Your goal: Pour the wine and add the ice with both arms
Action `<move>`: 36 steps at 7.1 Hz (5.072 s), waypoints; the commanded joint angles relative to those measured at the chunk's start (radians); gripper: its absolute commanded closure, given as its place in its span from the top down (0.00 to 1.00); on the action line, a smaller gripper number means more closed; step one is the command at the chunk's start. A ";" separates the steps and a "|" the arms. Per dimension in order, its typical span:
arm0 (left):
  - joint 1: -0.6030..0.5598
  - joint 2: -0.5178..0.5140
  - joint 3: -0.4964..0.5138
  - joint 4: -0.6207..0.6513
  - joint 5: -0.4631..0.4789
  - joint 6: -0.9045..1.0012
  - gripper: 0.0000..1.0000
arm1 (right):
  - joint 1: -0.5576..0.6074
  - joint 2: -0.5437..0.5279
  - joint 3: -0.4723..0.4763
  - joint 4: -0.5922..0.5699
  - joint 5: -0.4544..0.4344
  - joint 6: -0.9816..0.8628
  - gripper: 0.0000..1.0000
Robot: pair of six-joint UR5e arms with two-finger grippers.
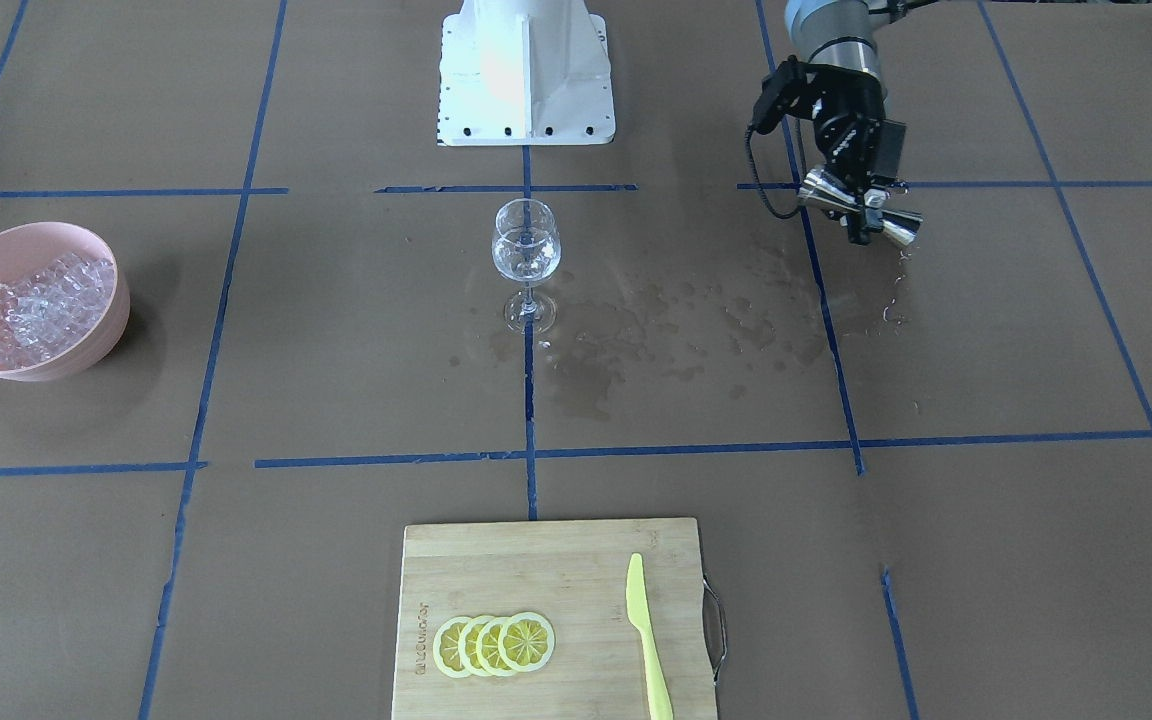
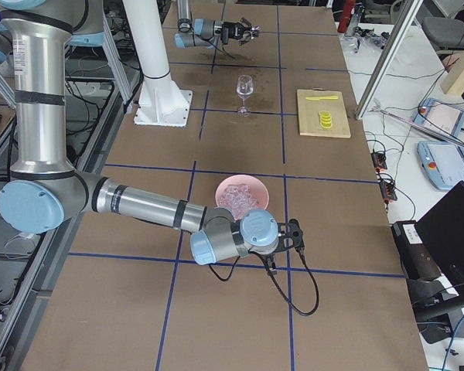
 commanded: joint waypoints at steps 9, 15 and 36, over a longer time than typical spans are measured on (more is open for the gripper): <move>0.135 -0.038 0.004 -0.461 0.053 -0.283 0.00 | 0.000 -0.016 -0.005 0.008 0.000 -0.002 1.00; 0.194 0.194 0.125 -0.588 0.103 -0.130 0.00 | -0.001 -0.016 -0.014 0.008 -0.002 -0.002 1.00; 0.730 0.017 -0.040 -1.074 0.568 0.047 0.00 | -0.001 -0.085 -0.014 0.154 -0.003 0.053 1.00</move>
